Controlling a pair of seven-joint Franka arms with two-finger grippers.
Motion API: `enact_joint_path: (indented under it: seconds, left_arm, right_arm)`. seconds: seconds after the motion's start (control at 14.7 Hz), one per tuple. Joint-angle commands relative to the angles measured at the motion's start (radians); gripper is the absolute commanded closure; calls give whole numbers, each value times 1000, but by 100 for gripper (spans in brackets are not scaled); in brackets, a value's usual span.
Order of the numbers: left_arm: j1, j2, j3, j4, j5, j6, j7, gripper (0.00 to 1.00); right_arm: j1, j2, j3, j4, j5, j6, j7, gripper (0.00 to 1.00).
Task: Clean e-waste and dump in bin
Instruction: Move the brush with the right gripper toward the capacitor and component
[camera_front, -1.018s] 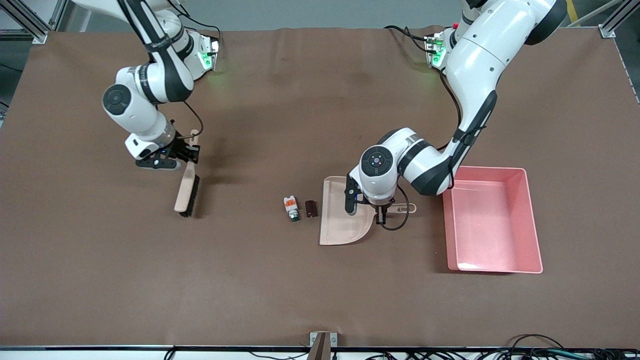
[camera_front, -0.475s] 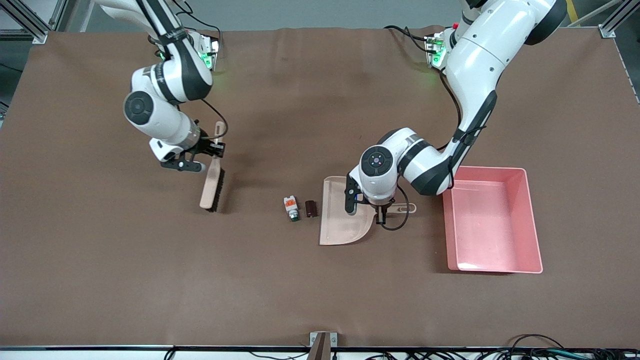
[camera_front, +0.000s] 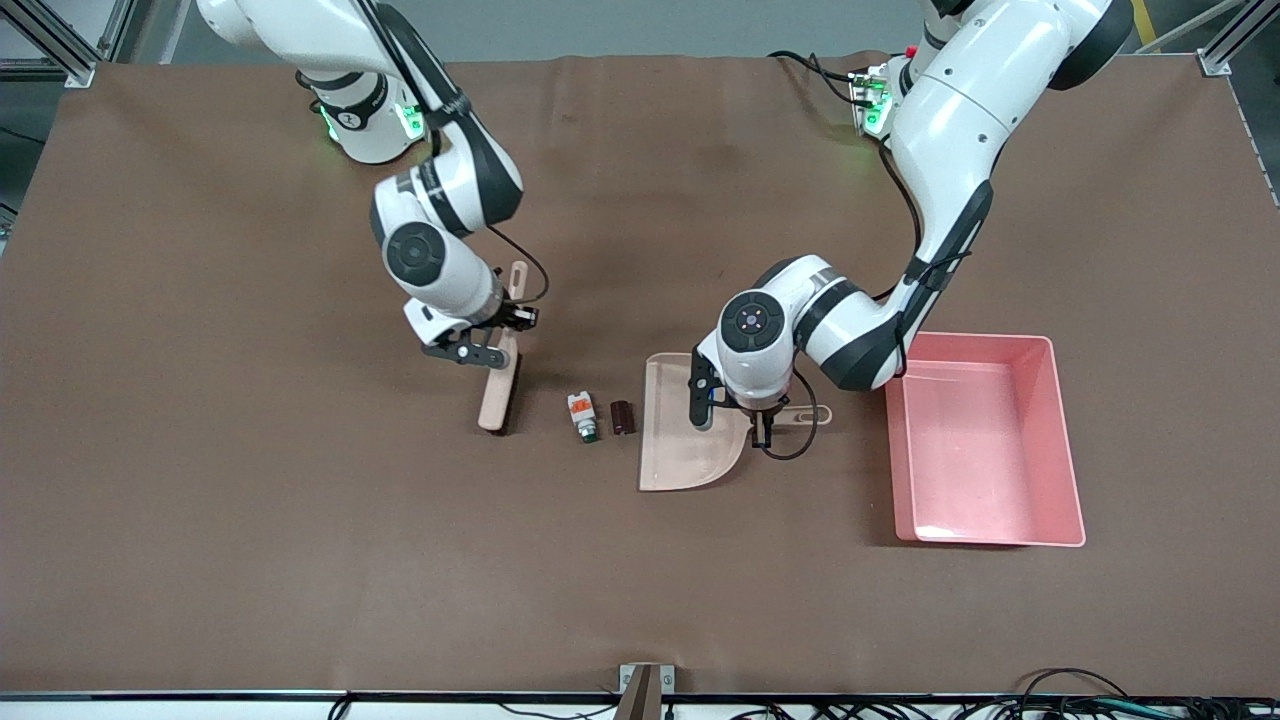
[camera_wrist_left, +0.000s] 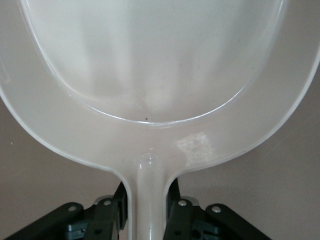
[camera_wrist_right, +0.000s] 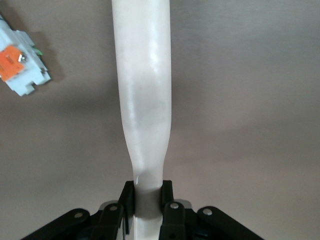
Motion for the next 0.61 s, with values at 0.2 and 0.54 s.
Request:
enact_joint_path:
  seconds: [0.2,0.54]
  left_arm:
    - [-8,6,1,25,0,-91,-2,74]
    - [-10,15,1,27,-1,-91,-14,74]
  right_arm:
    - [42,52,-6,76,51,-19,31,100]
    - [74,85,-6,124,65,-30,45,100]
